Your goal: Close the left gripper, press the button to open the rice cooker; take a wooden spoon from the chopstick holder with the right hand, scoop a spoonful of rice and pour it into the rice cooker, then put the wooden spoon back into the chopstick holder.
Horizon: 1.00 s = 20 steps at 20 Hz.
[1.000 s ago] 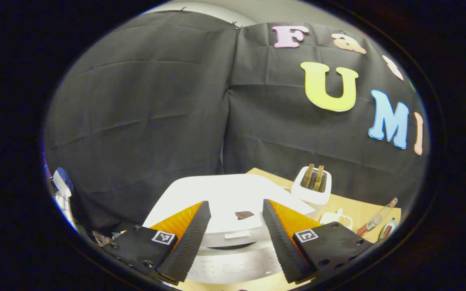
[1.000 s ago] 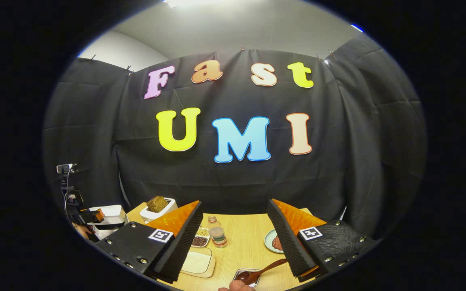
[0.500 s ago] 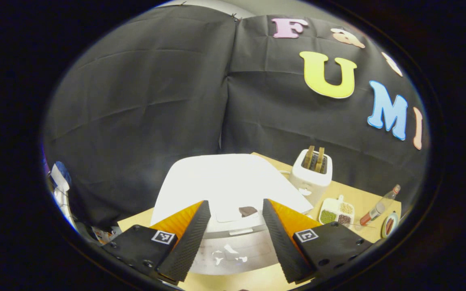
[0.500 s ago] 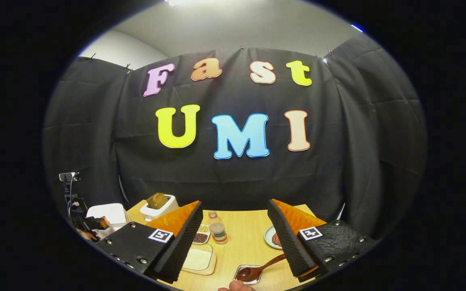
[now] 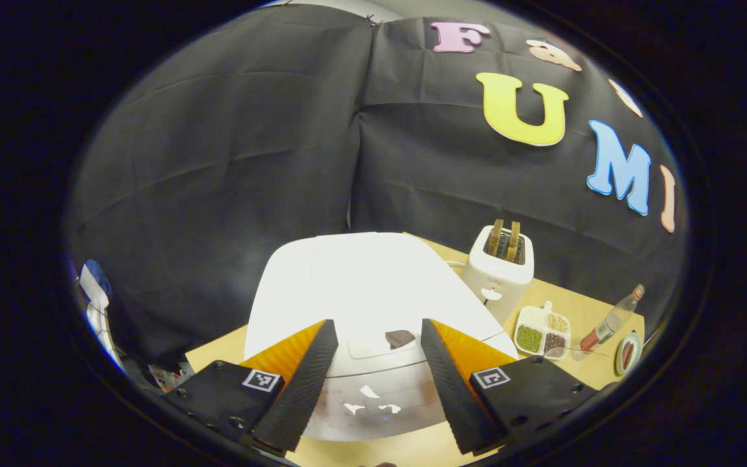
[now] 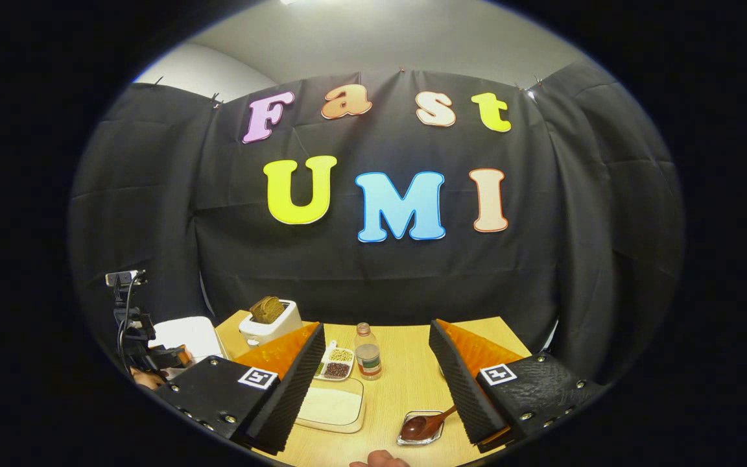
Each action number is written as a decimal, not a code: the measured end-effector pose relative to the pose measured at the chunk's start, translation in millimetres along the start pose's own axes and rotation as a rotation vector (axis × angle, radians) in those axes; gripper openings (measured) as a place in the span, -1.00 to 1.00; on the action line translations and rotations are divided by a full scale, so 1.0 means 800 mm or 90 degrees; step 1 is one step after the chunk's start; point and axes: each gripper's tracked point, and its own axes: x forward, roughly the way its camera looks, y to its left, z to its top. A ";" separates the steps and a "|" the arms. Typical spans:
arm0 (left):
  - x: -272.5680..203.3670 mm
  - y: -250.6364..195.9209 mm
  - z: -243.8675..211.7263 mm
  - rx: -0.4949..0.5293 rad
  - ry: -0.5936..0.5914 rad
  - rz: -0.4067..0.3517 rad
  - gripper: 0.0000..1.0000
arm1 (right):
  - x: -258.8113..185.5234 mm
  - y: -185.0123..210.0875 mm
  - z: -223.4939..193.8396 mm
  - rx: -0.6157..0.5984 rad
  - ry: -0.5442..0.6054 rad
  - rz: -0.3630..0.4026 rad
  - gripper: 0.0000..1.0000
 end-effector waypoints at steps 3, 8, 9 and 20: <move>-0.001 0.000 -0.001 -0.005 -0.007 0.001 0.86 | -0.007 0.007 -0.007 -0.004 0.007 -0.007 0.95; -0.002 -0.001 0.008 0.013 -0.026 -0.028 0.87 | -0.021 0.006 -0.007 -0.002 -0.004 -0.012 0.95; -0.002 -0.004 0.010 0.005 -0.027 -0.045 0.90 | -0.025 -0.002 -0.004 0.002 -0.012 -0.016 0.95; -0.233 -0.103 0.148 0.003 -0.224 -0.155 0.86 | -0.037 -0.125 0.044 0.034 -0.083 -0.004 0.95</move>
